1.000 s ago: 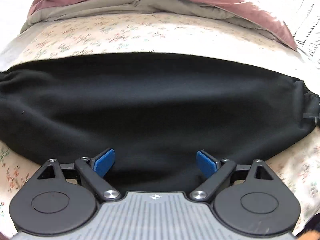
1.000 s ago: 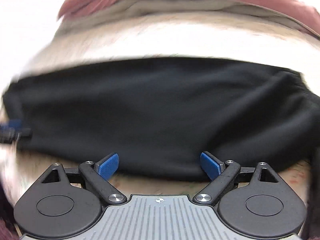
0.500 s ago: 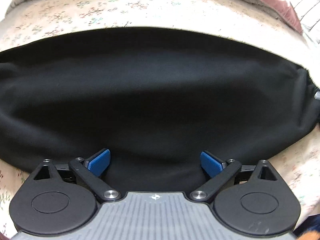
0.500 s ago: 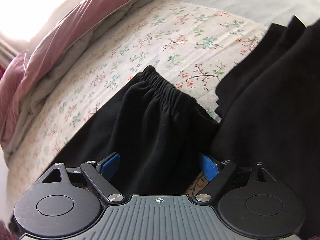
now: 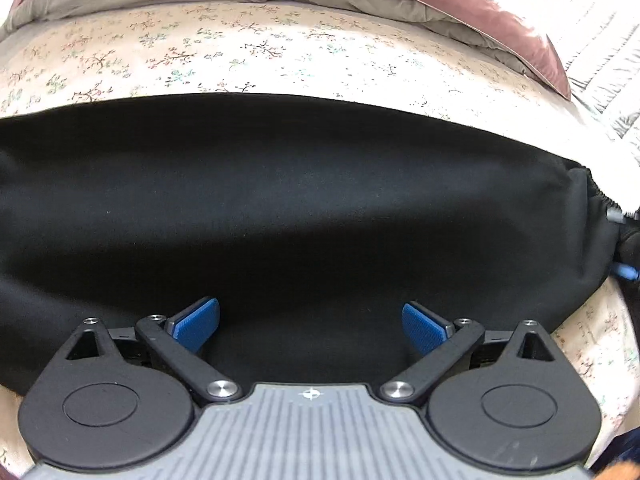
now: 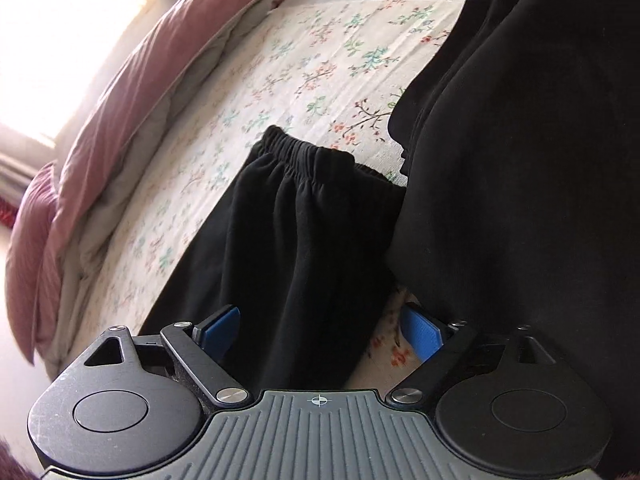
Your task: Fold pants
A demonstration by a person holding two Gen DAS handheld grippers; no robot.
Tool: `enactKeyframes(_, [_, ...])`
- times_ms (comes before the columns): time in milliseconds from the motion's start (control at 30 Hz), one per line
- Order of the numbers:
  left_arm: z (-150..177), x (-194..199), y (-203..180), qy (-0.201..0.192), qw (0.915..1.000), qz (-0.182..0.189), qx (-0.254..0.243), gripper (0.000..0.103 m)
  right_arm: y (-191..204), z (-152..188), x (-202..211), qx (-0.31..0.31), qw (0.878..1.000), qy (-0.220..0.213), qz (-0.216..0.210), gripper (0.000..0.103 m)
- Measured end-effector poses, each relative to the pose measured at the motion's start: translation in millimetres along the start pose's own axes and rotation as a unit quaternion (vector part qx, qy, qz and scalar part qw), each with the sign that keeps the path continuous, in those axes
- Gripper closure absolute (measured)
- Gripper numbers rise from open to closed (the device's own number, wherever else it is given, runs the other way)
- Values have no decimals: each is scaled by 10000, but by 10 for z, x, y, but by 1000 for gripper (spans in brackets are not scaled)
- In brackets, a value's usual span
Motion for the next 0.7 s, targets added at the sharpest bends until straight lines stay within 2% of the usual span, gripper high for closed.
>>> enactKeyframes(67, [-10,75,-75,6,10000,-36,-17,0,56,-19,-38,-107,9998,-157,-64,13])
enactKeyframes(200, [-27,121,18,30,9998,-43,192,0,102,-56,-127,-122,9988,-475,75,15])
enactKeyframes(233, [-40,111,55,28,9997,-73,238,0,120,-66,-141,-86,9983,-553,142,19])
enactKeyframes(300, [28,57,139,9,9994,-115,323,0,136,-77,-149,96,9967,-711,379,39])
enactKeyframes(333, [9,28,92,-1,9993,-118,365,0,146,-71,-158,235,9953,-762,551,60])
enactKeyframes(367, [18,33,101,-10,9992,-112,392,0,137,-69,-149,347,9934,-806,739,75])
enactKeyframes(433, [55,59,134,-13,9993,-105,370,0,139,-74,-132,498,9911,-891,851,84])
enactKeyframes(500, [44,68,119,7,9994,-128,324,0,170,-76,-102,527,9903,-997,815,89])
enactKeyframes(567, [15,44,127,24,9992,-119,378,0,290,-76,-26,814,9855,-1271,769,90])
enactKeyframes(700, [-67,81,279,-96,9964,-89,842,0,702,-27,180,1733,9630,-1945,690,91])
Point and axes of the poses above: each gripper's, at about its wrist camera, not at the fingertips, and x roughly against the way its jaws point, y to its left, z to its underside, the point moved 7 cm from there along -x, roughly the way its jaws point, and after that the axes turned 12 degrees about -y, right-handed, at the moved point
